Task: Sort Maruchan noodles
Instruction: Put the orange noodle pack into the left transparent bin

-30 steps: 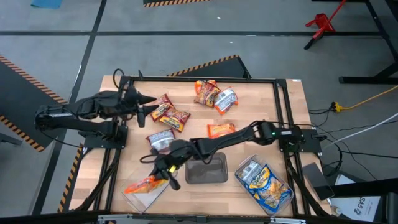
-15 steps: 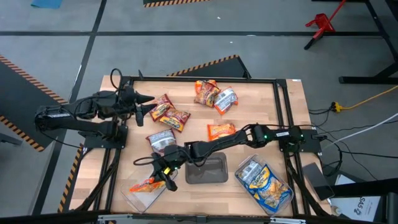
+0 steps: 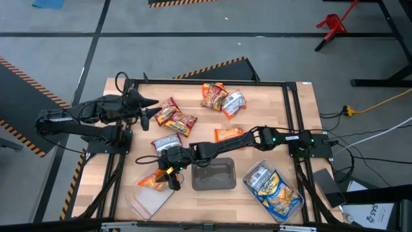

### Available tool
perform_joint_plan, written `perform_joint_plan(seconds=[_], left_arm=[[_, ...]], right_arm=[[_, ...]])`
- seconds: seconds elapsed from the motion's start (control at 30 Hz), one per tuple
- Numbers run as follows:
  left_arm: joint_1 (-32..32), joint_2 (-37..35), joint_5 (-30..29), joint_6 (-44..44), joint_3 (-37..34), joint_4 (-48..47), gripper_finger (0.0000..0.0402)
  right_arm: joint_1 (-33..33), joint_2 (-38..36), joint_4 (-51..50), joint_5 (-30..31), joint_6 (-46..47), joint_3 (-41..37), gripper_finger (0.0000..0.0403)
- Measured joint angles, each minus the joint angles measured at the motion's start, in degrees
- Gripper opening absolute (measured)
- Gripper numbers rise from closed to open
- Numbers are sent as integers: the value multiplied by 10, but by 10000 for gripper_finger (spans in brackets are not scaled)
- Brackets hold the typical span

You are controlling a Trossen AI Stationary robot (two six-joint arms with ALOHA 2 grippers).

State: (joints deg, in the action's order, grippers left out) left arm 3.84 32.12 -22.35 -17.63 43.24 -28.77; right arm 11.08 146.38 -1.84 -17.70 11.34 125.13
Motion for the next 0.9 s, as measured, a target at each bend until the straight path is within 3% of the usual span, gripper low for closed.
perform_joint_plan(seconds=[0.17,0.57,0.83,0.9], left_arm=[[0,0,-7,-3,0,-14,175],[0,0,-27,-24,0,-57,175],[0,0,-11,-49,0,-110,175],[0,0,-11,-49,0,-113,175]], right_arm=[[-4,-22,-32,22,-23,0,185],[5,-76,-134,172,-162,0,188],[2,-102,-417,295,-268,102,189],[-4,-137,-449,344,-287,74,189]])
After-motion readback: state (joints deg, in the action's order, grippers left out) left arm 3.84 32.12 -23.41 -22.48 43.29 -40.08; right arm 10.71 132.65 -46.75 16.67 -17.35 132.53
